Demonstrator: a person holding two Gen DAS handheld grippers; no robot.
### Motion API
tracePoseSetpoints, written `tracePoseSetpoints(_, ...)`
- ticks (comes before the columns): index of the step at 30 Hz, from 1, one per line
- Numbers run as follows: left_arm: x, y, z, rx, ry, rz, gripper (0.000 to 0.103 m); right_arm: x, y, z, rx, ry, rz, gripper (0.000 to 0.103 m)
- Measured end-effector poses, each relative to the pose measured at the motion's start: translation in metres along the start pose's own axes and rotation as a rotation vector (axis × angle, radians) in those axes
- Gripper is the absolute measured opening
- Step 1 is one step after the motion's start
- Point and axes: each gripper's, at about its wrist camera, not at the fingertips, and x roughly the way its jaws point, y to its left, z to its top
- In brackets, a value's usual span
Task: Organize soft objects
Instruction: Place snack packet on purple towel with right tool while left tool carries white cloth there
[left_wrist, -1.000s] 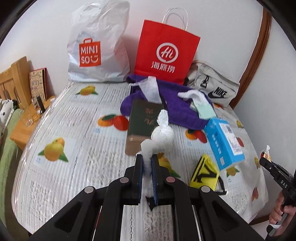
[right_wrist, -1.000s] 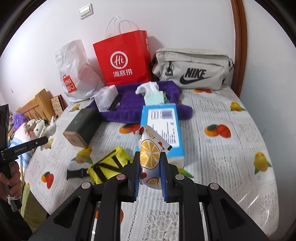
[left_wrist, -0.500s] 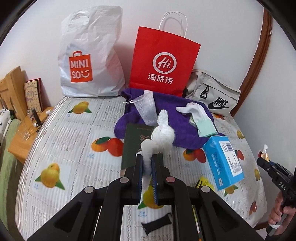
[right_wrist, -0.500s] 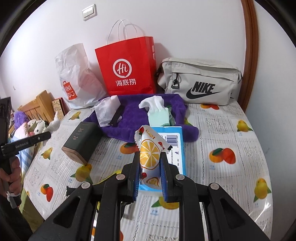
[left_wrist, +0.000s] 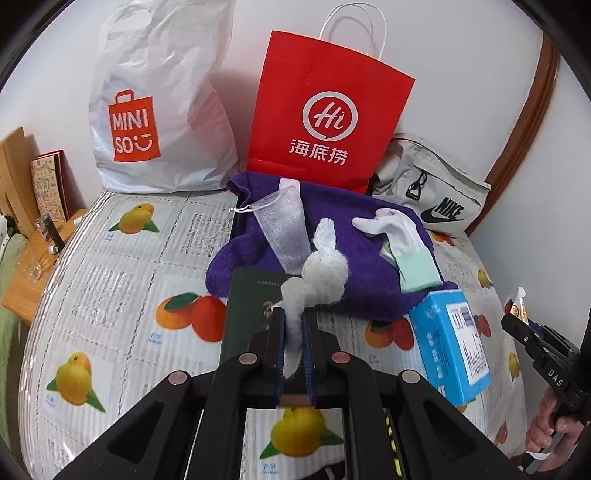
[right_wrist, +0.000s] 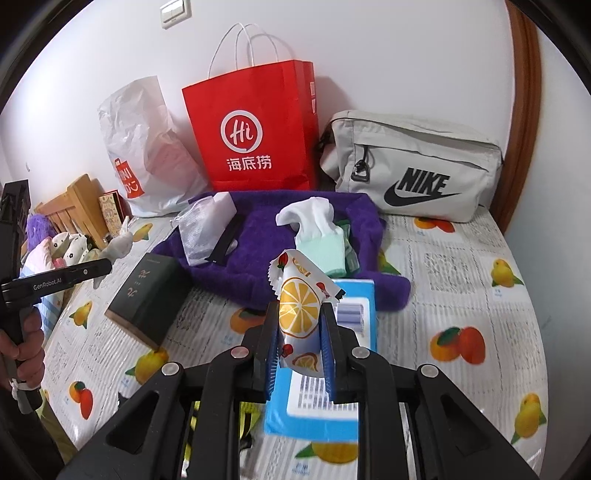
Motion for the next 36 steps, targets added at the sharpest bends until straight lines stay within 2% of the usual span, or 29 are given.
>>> tracePoseSetpoints(13,0.043,-0.005,0.036,0.022,0.02,0.019,0.01,0.058,-0.003,0.035,-0.014,0.032,0.035,0.02)
tracePoseSetpoints(22,0.058,0.01,0.049,-0.025,0.025,0.032,0.01,0.098,-0.004,0.056,-0.044,0.07,0.073,0.023)
tracePoseSetpoints(27,0.063,0.015,0.053,-0.037,0.027,0.03,0.01,0.131,0.003,0.066,-0.069,0.128,0.134,0.023)
tracePoseSetpoints(36,0.086,0.013,0.058,-0.018,0.063,0.03,0.01,0.185,0.016,0.074,-0.095,0.241,0.137,0.029)
